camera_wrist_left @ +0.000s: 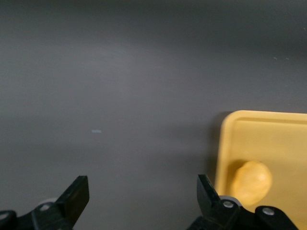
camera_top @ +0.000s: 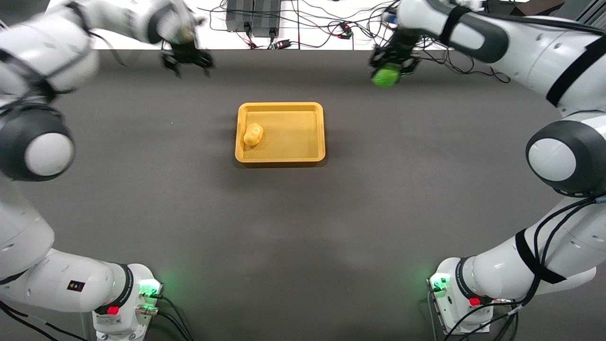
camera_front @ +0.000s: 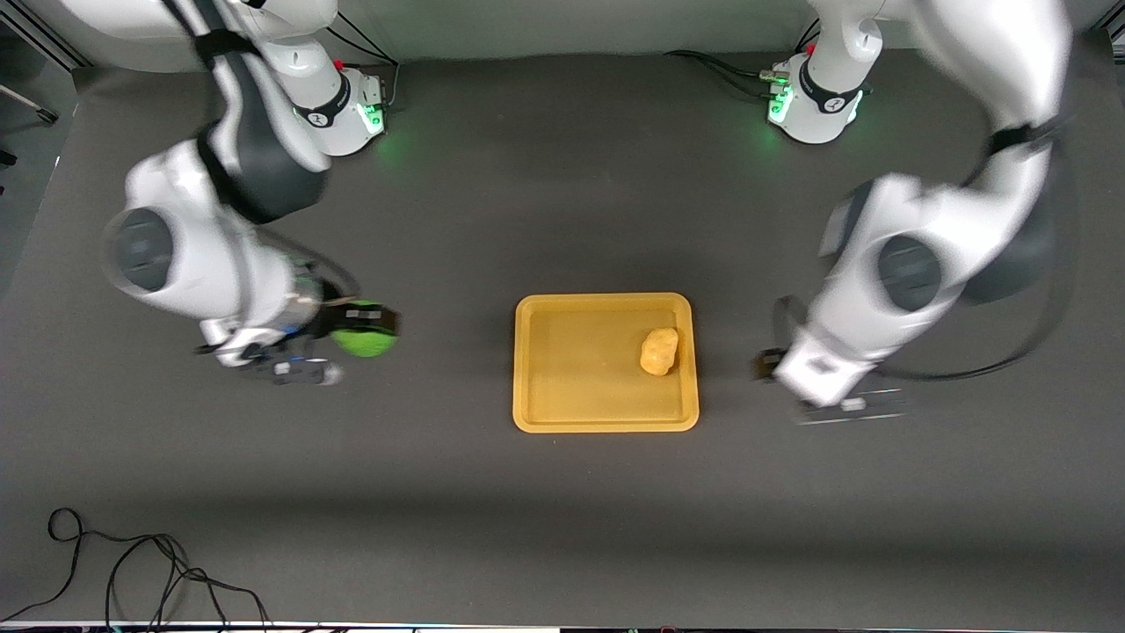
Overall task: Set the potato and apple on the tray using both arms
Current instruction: 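Grasp the green apple with the right gripper while the left gripper withdraws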
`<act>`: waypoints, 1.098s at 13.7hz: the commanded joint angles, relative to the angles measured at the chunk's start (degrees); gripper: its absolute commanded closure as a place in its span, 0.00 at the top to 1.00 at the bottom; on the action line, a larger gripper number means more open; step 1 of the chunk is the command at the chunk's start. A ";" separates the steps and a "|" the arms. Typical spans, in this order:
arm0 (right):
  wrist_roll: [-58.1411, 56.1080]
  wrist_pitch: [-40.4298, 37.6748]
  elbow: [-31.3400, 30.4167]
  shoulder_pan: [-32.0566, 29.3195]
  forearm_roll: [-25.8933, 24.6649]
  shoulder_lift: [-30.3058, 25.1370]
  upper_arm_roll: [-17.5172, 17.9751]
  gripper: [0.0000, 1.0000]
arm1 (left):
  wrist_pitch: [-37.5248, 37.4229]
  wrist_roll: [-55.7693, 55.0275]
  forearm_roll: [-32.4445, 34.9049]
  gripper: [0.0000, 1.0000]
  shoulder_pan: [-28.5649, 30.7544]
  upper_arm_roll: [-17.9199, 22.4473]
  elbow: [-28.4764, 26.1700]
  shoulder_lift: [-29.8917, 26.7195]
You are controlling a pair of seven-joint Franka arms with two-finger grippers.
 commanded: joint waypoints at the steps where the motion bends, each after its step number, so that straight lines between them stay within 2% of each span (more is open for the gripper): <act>1: 12.38 8.36 4.28 0.12 -6.45 9.55 8.37 0.13 | -5.02 10.40 -5.22 1.00 7.69 -0.69 -3.41 -9.47; 2: 18.61 11.27 5.33 0.12 -12.68 13.59 12.24 0.13 | -7.48 11.92 -6.73 1.00 9.37 -0.69 -3.41 -11.76; 4: 29.26 14.36 10.76 1.26 -20.78 22.46 17.35 0.13 | -9.95 11.94 -6.83 1.00 9.83 -0.34 -3.49 -14.93; 6: 35.70 16.21 14.82 3.71 -29.40 28.89 19.13 0.13 | -11.01 12.20 -6.83 1.00 11.49 0.28 -3.50 -16.17; 9: 36.87 18.42 14.57 5.39 -31.19 32.42 19.40 0.13 | -10.67 13.87 -6.31 1.00 11.76 0.37 -3.41 -16.09; 12: 40.65 25.44 14.75 5.75 -31.72 36.91 19.40 0.13 | -11.19 21.40 -6.13 1.00 15.27 0.37 -3.41 -16.18; 15: 43.88 25.63 14.83 7.24 -38.65 40.34 19.40 0.13 | -10.93 21.69 -6.13 1.00 15.45 0.37 -3.58 -15.83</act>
